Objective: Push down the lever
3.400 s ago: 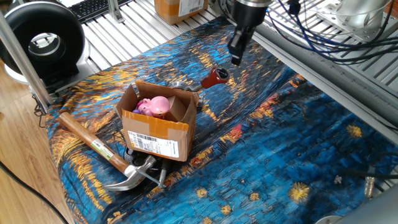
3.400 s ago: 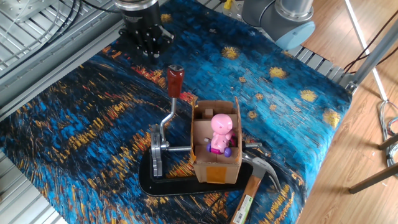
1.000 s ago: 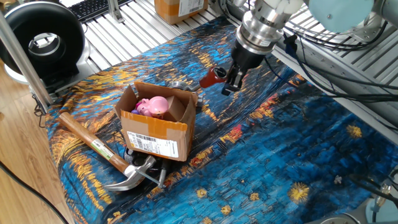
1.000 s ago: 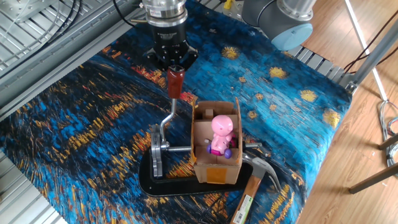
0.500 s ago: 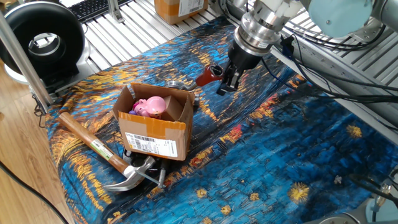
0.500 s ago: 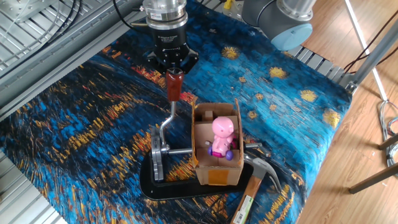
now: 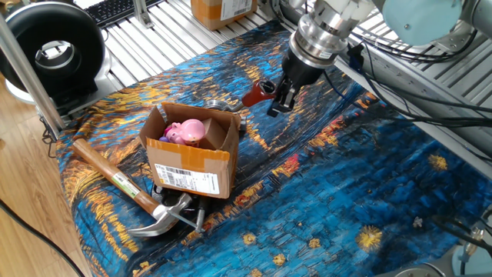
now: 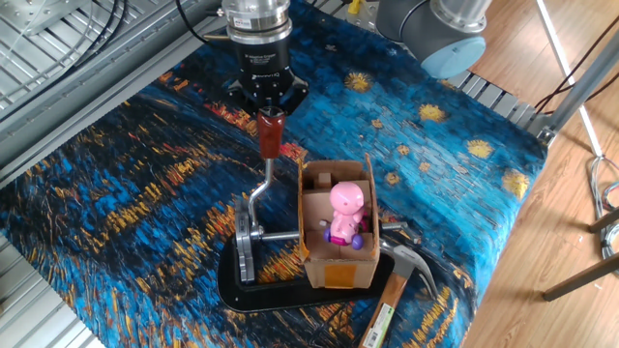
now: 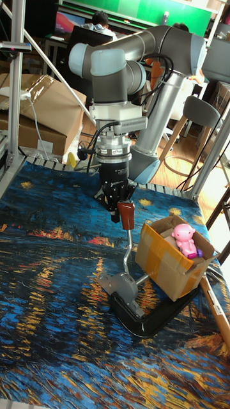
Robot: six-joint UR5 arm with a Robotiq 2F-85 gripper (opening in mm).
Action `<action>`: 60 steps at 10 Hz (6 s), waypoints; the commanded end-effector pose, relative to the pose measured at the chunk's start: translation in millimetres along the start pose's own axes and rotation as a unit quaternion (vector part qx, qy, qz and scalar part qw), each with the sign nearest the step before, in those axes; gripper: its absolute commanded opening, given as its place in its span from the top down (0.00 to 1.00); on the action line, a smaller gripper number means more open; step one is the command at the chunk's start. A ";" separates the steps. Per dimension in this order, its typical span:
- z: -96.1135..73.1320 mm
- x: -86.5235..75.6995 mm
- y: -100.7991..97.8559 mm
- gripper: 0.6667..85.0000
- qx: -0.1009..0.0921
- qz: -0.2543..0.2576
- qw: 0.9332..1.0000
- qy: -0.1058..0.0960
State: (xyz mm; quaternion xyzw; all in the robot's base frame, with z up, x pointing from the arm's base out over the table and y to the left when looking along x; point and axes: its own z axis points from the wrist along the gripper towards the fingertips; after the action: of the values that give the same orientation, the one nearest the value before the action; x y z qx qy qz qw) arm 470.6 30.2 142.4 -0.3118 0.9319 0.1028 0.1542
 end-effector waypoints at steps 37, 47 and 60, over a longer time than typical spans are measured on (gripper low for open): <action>-26.9 -164.4 33.1 0.49 -0.042 -0.056 0.992 -0.107; -0.2 -203.8 34.1 0.68 0.000 -0.029 0.994 -0.109; 47.4 -219.0 32.2 0.70 -0.010 -0.014 0.991 -0.134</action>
State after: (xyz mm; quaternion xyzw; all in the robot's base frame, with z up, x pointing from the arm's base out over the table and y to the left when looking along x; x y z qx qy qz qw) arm 623.4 183.6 186.6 -0.3145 0.8991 0.1431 0.2686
